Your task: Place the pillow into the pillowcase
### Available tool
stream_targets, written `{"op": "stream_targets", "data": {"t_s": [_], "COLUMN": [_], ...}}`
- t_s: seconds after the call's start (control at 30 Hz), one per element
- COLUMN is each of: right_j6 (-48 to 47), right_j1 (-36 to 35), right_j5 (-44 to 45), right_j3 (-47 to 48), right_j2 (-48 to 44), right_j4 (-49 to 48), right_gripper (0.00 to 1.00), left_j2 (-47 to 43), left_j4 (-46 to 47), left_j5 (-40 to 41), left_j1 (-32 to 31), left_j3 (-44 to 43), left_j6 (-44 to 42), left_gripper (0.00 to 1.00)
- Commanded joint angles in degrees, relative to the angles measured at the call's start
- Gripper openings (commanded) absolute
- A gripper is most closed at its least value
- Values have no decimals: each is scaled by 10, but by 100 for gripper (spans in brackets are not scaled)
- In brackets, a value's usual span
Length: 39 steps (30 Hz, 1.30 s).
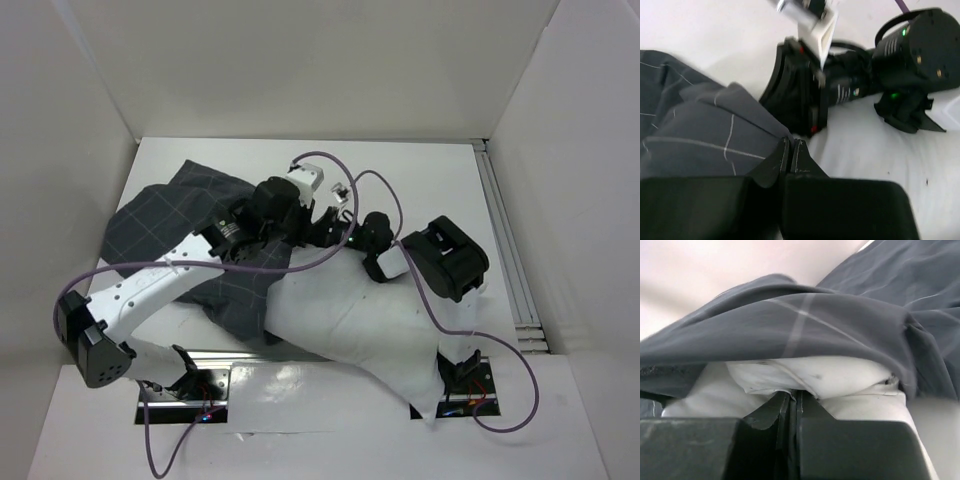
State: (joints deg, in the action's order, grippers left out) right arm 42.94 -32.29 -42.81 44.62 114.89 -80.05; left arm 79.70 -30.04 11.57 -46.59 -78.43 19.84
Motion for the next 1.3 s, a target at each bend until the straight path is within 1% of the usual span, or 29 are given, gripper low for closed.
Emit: {"op": "stream_targets", "data": {"t_s": [0.0, 0.07, 0.1, 0.13, 0.2, 0.27, 0.3, 0.37, 0.43, 0.47, 0.5, 0.57, 0.6, 0.63, 0.67, 0.7, 0.73, 0.77, 0.8, 0.87, 0.9, 0.93, 0.97, 1.0, 1.03, 1.07, 1.1, 1.17, 1.27], "right_j6": [-12, -43, -82, -100, -129, -137, -156, -156, -172, -172, -166, -160, -160, -160, -153, -153, -159, -167, -167, -199, -214, -239, -246, -247, -247, -231, -226, -210, -204], "right_j1": [53, 58, 58, 58, 58, 58, 64, 65, 65, 65, 65, 65, 65, 70, 70, 70, 70, 70, 75, 80, 80, 80, 86, 86, 91, 91, 106, 129, 148], "right_j5": [92, 142, 208, 238, 321, 379, 395, 396, 364, 351, 319, 270, 247, 206, 198, 192, 186, 191, 196, 208, 217, 251, 277, 303, 329, 378, 388, 375, 322], "right_j3": [-19, -33, -38, -45, -61, -68, -60, -43, -36, -50, -61, -94, -102, -110, -126, -133, -148, -154, -154, -148, -135, -117, -69, -44, -23, 12, 21, 27, 48], "right_j2": [-19, -79, -100, -134, -162, -198, -208, -230, -230, -230, -220, -191, -184, -184, -184, -184, -203, -215, -230, -266, -307, -326, -341, -358, -358, -358, -363, -363, -346], "right_j4": [-263, -189, -133, -114, -100, -86, -77, -8, 15, -16, -41, -116, -129, -129, -119, -108, -83, -68, -49, 13, 113, 181, 254, 382, 436, 483, 532, 543, 538], "right_gripper": [0, 0, 0, 0, 0, 0, 0, 0, 0, 0, 0, 2, 6, 16, 27, 43, 65, 76, 82, 83, 83, 84, 84, 84, 83, 83, 83, 83, 83], "left_j2": [-28, -11, 0, 25, 50, 90, 105, 131, 171, 185, 199, 239, 251, 261, 268, 273, 273, 273, 273, 279, 279, 279, 279, 279, 272, 272, 264, 257, 245], "left_j4": [120, 120, 120, 120, 127, 133, 133, 127, 134, 134, 134, 134, 121, 121, 121, 137, 147, 154, 154, 154, 154, 154, 154, 154, 159, 159, 166, 172, 172], "left_j5": [-99, -99, -99, -99, -107, -122, -122, -117, -90, -83, -71, -24, -11, -17, -25, -37, -66, -75, -84, -99, -104, -104, -104, -104, -104, -110, -110, -110, -110], "left_j1": [-21, -21, -21, -21, -26, -26, -26, -26, -26, -21, -21, -2, 8, 19, 31, 55, 79, 90, 98, 112, 117, 123, 123, 123, 123, 123, 123, 123, 123], "left_j3": [16, 16, -7, -18, -46, -67, -92, -111, -138, -152, -167, -230, -253, -290, -298, -298, -298, -293, -293, -293, -293, -293, -293, -287, -287, -281, -275, -269, -269], "left_j6": [17, 12, 0, -1, -18, -27, -32, -32, -39, -48, -48, -48, -36, -23, -13, -5, 6, 14, 14, 28, 28, 28, 28, 28, 28, 22, 22, 15, 10], "left_gripper": [0, 0, 0, 0, 0, 0, 0, 0, 0, 0, 0, 0, 0, 0, 0, 0, 0, 0, 0, 0, 0, 0, 0, 0, 0, 0, 0, 0, 0]}}
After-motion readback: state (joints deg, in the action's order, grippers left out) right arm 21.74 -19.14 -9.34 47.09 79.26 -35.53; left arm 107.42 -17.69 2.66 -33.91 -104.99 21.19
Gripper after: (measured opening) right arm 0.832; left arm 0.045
